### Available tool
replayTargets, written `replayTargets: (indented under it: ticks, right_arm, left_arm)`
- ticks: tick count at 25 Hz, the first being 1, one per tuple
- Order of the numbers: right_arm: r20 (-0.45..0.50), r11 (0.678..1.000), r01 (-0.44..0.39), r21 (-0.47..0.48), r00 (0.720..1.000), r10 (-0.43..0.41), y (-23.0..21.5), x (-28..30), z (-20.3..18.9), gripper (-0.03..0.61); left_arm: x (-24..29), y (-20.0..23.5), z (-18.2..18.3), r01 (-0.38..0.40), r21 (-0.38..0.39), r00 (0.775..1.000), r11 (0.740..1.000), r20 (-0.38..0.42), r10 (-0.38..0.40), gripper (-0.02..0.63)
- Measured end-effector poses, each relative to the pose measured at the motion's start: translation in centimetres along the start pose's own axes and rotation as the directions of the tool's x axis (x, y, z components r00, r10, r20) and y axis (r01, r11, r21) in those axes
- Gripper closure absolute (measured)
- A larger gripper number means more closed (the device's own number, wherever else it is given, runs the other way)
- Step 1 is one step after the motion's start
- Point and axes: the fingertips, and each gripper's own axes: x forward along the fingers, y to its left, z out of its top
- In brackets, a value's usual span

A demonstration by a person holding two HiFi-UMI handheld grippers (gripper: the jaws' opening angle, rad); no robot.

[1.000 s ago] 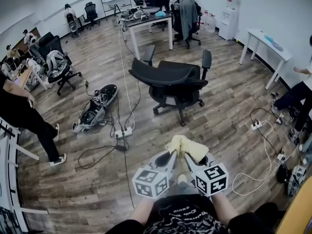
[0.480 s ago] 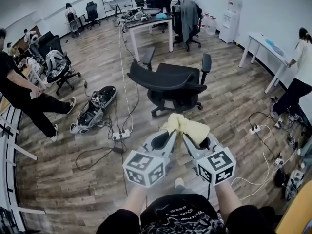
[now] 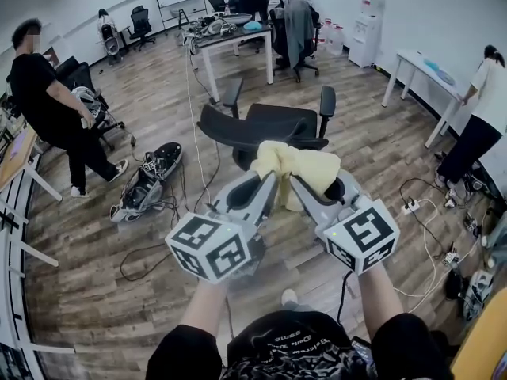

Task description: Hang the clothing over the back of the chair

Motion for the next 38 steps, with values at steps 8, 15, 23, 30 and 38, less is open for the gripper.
replayTargets:
  ticks: [8,15,23,30,38]
  right_arm:
    - [0.062,0.982,-0.023,-0.186,0.997,0.036,-2.7,1.2,6.7,0.505]
    - [0.094,0.979,0.015,-0.203,0.996,0.004,-7.0,2.3,10.3,0.505]
    - [0.114,0.981,0.016,-0.191,0.993,0.007,-10.6,4.9,13.0,0.505]
    - [0.126,0.986,-0.015,-0.165,0.991,0.036,-14.9,8.3,14.4,0.505]
    - [0.094,0.979,-0.075,-0.191,0.991,0.094,-19.1,14.1,15.2,0.505]
  left_arm:
    - [3.4,-1.5,6.7,0.072,0.109,0.995,0.991,0.056,-0.079,0.589]
    - [6.8,-1.4,10.6,0.171,0.100,0.984,0.980,0.029,-0.175,0.589]
    - [10.1,0.0,14.0,0.128,0.192,0.989,0.973,0.053,-0.141,0.589]
    - [14.0,2.9,16.7,0.071,0.251,0.994,0.965,0.059,-0.088,0.589]
    - [18.1,8.2,19.1,-0.033,0.293,0.999,0.956,0.046,0.021,0.589]
